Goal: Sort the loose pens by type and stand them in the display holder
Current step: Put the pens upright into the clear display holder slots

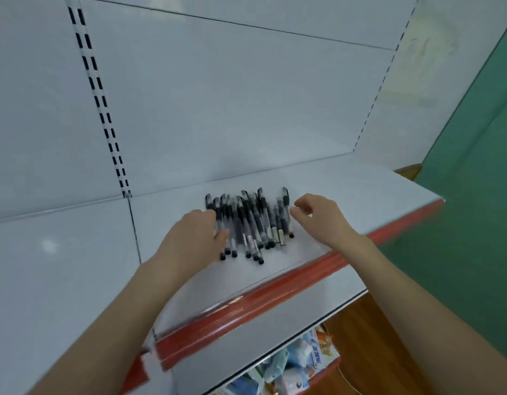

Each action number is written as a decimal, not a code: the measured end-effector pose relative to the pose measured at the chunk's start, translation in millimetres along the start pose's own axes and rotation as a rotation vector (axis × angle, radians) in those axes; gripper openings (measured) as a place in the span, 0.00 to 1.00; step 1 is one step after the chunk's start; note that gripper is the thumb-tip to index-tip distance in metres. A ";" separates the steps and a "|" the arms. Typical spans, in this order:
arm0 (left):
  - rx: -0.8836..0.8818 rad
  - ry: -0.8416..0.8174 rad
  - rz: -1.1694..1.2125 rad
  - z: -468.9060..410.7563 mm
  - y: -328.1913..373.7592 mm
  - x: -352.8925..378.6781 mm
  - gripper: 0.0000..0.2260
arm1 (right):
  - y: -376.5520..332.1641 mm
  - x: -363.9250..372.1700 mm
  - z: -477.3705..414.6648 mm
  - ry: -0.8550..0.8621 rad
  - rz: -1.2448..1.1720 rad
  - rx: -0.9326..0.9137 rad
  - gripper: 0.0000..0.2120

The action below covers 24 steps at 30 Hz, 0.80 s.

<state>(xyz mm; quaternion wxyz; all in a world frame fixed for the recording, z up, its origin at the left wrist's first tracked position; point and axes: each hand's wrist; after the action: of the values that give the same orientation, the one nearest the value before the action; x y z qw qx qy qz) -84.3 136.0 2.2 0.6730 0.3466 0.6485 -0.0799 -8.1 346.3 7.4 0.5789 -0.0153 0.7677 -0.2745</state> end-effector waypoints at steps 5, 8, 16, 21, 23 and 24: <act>-0.216 0.079 -0.027 -27.3 29.1 15.2 0.18 | 26.6 -1.3 -40.2 -0.171 -0.015 -0.134 0.15; -0.309 0.123 -0.060 -34.5 38.5 21.0 0.20 | 31.7 2.1 -56.8 -0.216 -0.035 -0.188 0.18; -0.477 0.076 -0.035 -54.8 56.8 23.8 0.17 | 37.1 1.8 -84.5 -0.351 -0.060 -0.233 0.17; -0.455 0.032 -0.037 -66.4 61.7 24.8 0.18 | 33.8 -1.5 -91.3 -0.392 -0.072 -0.190 0.18; -0.447 0.011 -0.029 -70.1 62.0 24.5 0.18 | 33.6 -2.7 -96.6 -0.401 -0.054 -0.173 0.17; -0.449 0.014 -0.009 -72.0 61.4 24.2 0.18 | 33.5 -3.1 -99.8 -0.406 -0.049 -0.162 0.17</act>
<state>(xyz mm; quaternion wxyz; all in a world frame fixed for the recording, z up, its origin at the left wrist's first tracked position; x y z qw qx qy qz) -105.5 231.2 7.9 0.7284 0.1860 0.6561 0.0660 -86.7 416.1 13.3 0.7116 -0.1354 0.6543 -0.2172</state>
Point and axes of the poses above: each hand's wrist, its own z-axis away from the middle knuckle, its own x-axis out of the palm, y = z × x, and after that the axes turned 3 degrees about -x, right-handed
